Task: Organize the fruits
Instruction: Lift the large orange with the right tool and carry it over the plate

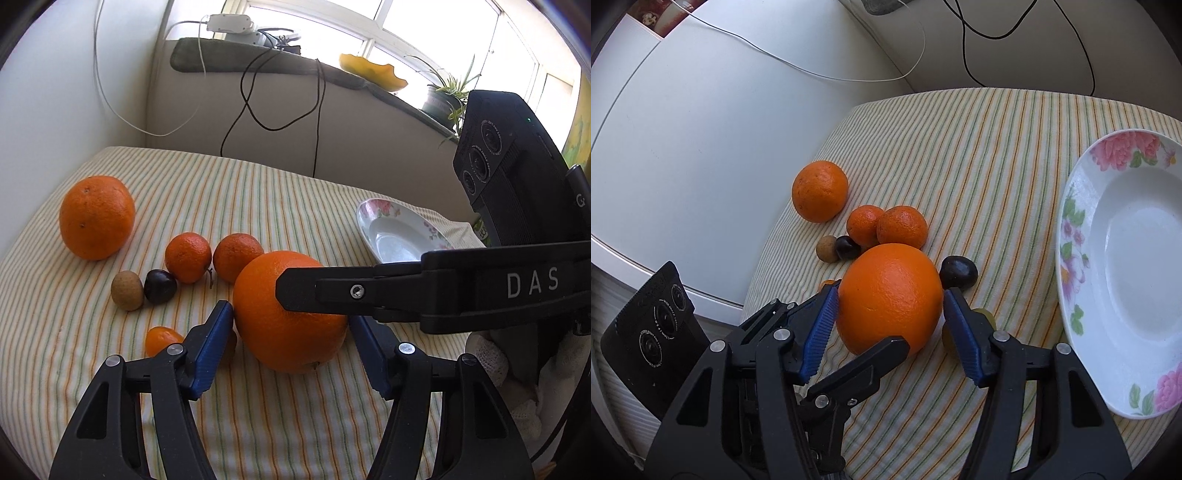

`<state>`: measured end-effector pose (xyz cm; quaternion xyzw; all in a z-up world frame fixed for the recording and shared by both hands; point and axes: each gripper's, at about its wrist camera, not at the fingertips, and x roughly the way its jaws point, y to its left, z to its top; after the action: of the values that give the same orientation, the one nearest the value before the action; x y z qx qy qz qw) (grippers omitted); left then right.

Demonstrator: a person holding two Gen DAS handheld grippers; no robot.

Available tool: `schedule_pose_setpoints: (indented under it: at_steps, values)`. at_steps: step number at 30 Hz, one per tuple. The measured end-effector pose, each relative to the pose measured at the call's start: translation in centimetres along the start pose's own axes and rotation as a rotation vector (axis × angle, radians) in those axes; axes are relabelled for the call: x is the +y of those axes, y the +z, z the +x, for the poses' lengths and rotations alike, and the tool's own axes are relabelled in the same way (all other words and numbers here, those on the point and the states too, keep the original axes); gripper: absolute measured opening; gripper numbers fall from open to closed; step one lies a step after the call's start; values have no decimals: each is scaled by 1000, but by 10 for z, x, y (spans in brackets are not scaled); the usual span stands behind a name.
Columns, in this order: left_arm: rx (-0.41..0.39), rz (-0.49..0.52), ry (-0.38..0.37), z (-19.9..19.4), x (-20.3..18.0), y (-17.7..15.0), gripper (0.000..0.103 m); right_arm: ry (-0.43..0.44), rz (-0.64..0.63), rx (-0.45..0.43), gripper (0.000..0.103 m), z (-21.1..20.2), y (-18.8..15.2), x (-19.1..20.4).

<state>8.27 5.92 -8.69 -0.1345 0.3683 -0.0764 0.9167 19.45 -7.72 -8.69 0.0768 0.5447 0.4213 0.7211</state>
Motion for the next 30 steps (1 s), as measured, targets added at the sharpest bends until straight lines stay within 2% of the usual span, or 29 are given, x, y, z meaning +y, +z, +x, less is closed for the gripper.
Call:
schedule_pose_setpoints:
  at_steps: [17, 30]
  values:
    - [-26, 42, 34, -5, -9, 4, 64, 32, 32, -12, 61, -6, -2, -5]
    - [-65, 95, 33, -10, -32, 19, 64, 43, 38, -72, 61, -40, -5, -7]
